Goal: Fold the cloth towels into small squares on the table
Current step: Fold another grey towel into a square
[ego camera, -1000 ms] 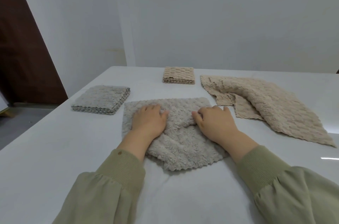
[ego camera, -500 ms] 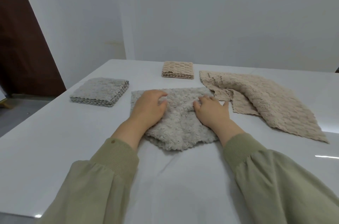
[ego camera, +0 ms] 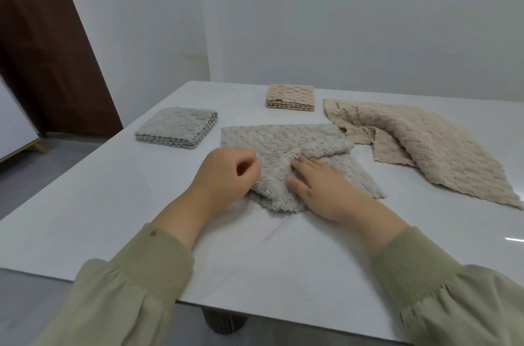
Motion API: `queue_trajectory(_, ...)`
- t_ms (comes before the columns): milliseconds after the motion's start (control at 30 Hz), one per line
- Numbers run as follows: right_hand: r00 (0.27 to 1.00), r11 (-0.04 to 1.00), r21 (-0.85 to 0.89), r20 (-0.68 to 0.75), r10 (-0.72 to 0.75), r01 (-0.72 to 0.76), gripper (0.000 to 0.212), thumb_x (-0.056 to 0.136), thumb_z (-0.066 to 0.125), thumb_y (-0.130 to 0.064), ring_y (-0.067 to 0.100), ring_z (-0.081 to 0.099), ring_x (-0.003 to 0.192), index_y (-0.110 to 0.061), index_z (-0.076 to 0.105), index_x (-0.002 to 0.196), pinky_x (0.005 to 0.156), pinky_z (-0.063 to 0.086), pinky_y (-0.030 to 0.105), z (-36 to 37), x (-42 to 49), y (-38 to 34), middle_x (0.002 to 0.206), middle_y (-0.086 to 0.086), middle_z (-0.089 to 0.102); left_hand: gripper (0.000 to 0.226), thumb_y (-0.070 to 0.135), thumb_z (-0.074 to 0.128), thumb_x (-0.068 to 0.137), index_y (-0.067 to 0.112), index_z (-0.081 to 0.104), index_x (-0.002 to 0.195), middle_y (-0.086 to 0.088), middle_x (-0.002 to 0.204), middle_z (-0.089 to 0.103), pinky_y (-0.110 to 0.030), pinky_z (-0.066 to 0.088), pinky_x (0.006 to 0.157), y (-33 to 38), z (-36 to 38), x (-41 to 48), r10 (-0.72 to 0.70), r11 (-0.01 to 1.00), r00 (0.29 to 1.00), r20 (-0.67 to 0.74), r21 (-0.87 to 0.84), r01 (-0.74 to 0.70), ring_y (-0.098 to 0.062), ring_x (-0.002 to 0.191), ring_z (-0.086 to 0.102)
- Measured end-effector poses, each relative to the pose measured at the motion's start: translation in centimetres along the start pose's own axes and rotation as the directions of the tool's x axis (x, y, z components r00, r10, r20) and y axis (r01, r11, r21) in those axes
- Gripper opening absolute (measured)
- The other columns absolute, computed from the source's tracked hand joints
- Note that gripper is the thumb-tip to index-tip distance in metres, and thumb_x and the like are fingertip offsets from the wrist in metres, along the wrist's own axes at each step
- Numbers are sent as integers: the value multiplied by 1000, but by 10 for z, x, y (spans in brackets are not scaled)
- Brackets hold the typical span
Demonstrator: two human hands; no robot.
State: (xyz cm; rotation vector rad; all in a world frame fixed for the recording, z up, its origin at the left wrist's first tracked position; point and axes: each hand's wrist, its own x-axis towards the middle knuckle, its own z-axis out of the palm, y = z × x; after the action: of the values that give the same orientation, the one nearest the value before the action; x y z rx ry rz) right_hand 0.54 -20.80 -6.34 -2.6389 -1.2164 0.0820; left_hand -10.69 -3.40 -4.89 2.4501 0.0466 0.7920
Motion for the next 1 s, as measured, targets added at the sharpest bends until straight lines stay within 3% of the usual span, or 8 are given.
queue_trajectory(67,999,1000,2,40,21,-21,59,99,26,-50,19,12,146,-20,22,150,118,10,48,1,0,5,159,1,12,24,34,54,77,15,61,63,8,63,57,-26,42,61,-6,1,-11,50,995,991,121,83,-61,-7,62,50)
queue_trajectory(200,999,999,42,17,28,-29,58,99,28,-47,19,16,145,-17,26,148,117,15,45,0,4,9,158,3,17,29,33,61,72,18,73,94,6,97,67,-21,41,87,-20,0,-17,82,983,965,247,138,-119,-7,96,55)
queue_trajectory(367,999,999,20,-5,43,-43,55,99,30,-46,20,21,143,-18,31,146,116,18,45,0,4,6,156,2,24,26,22,65,83,18,68,109,2,112,63,-29,38,94,-22,13,-7,55,972,975,217,212,-102,-18,109,50)
queue_trajectory(567,999,999,21,4,36,-36,53,100,30,-44,19,21,143,-18,31,146,116,18,44,-2,3,5,156,2,25,10,23,66,82,14,67,79,8,82,51,-24,35,75,-25,12,-4,51,963,981,189,252,-98,-15,88,48)
queue_trajectory(700,999,998,51,-20,30,-29,50,100,31,-42,21,29,139,-17,39,142,113,24,42,-4,2,5,151,4,34,24,24,48,73,10,50,53,-3,59,50,-29,35,59,-17,-1,-10,-50,996,969,244,84,30,-13,60,43)
queue_trajectory(800,998,997,75,-64,7,-2,43,100,34,-40,24,44,125,-14,51,131,104,35,40,-7,0,5,134,6,53,34,29,46,77,7,42,52,-13,52,48,-33,34,53,-13,-7,-12,-131,990,976,176,-19,137,-13,49,37)
queue_trajectory(900,997,1000,16,-78,3,-2,43,99,35,-41,25,48,117,-13,54,126,100,38,39,-7,-1,6,125,6,57,39,36,46,82,8,47,54,-7,49,48,-30,34,52,-12,-10,-12,-99,995,992,78,13,98,-18,49,40)
queue_trajectory(1000,996,999,-30,-85,39,-41,42,99,35,-42,26,49,116,-13,54,123,99,40,41,-7,-2,7,125,6,57,36,38,47,81,17,45,52,2,49,46,-27,34,54,-12,-9,-14,-43,992,994,98,123,31,-14,50,41)
